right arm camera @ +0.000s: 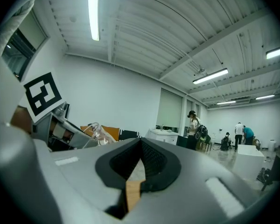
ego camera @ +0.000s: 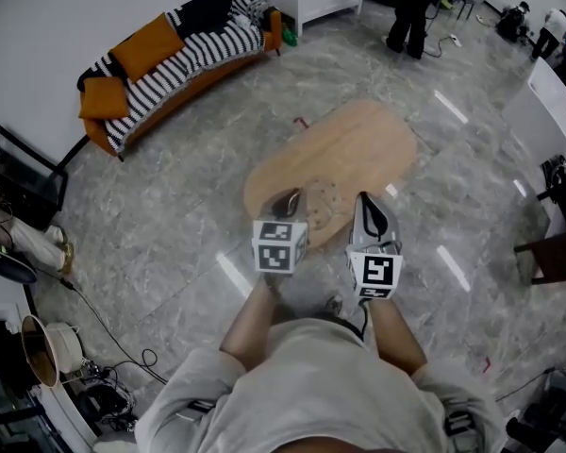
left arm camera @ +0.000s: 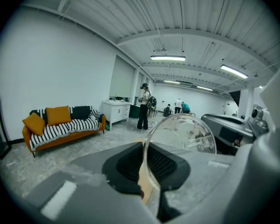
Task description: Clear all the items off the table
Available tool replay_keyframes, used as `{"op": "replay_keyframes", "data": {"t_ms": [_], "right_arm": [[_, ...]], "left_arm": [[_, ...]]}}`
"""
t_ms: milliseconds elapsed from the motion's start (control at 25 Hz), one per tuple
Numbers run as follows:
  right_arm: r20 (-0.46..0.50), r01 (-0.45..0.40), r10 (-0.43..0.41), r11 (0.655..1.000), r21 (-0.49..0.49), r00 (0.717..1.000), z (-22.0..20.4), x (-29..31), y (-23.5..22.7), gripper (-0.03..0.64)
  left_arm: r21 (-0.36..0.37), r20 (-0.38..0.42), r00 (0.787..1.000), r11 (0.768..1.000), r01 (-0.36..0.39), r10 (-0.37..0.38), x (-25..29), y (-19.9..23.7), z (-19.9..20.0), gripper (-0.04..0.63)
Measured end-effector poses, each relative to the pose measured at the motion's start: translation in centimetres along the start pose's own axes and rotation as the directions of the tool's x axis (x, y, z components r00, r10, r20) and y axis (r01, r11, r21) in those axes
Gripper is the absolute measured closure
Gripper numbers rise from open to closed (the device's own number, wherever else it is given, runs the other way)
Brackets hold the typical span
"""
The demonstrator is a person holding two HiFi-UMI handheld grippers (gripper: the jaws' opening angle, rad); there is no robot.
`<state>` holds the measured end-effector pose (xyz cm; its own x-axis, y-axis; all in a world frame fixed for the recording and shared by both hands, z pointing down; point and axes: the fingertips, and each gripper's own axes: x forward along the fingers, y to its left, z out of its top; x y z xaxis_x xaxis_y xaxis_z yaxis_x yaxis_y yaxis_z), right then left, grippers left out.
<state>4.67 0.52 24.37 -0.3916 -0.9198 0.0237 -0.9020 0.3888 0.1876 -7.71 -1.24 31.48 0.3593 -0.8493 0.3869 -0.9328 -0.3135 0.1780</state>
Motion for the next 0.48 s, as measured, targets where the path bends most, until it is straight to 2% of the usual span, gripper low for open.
{"op": "replay_keyframes", "data": {"t_ms": [480], "right_arm": [[0.027,0.025,-0.025,1.000,0.009,0.999,-0.4,-1.6,-4.7,0.611]], "left_arm": [[0.027,0.015,1.000,0.999,0.020,-0.020,2.4,-4.6,1.0,0.552]]}}
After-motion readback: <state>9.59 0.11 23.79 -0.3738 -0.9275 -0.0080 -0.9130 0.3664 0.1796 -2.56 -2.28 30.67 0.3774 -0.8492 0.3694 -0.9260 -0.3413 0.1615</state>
